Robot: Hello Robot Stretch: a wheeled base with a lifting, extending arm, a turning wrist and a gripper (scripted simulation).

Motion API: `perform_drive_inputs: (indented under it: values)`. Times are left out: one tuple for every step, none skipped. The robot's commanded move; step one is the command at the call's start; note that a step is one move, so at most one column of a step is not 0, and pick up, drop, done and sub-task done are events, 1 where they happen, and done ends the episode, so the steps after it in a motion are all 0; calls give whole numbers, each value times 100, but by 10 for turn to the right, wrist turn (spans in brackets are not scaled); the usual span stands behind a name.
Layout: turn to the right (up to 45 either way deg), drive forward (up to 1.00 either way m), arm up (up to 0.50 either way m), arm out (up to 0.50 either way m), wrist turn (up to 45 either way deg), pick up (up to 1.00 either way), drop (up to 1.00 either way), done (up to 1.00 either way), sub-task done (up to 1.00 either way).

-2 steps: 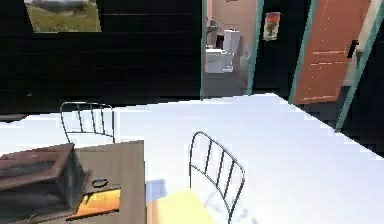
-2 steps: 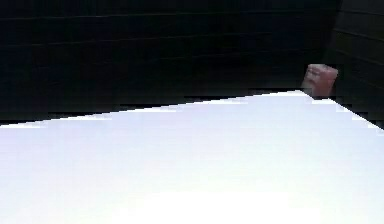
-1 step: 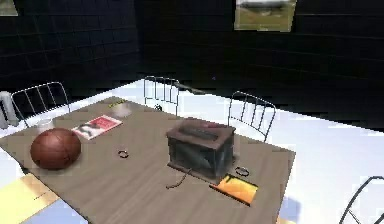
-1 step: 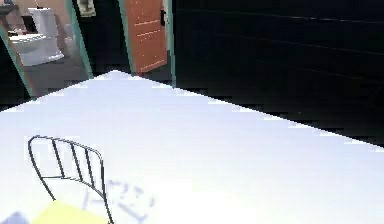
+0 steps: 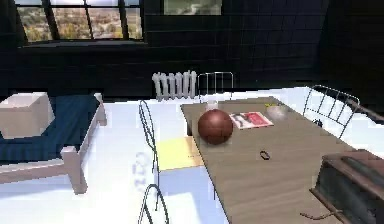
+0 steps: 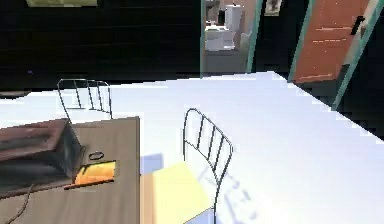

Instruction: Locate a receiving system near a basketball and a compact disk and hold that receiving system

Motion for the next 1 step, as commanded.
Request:
perform_drive_inputs:
  values:
    - [-390,0,0,0,0,0,0,0,0]
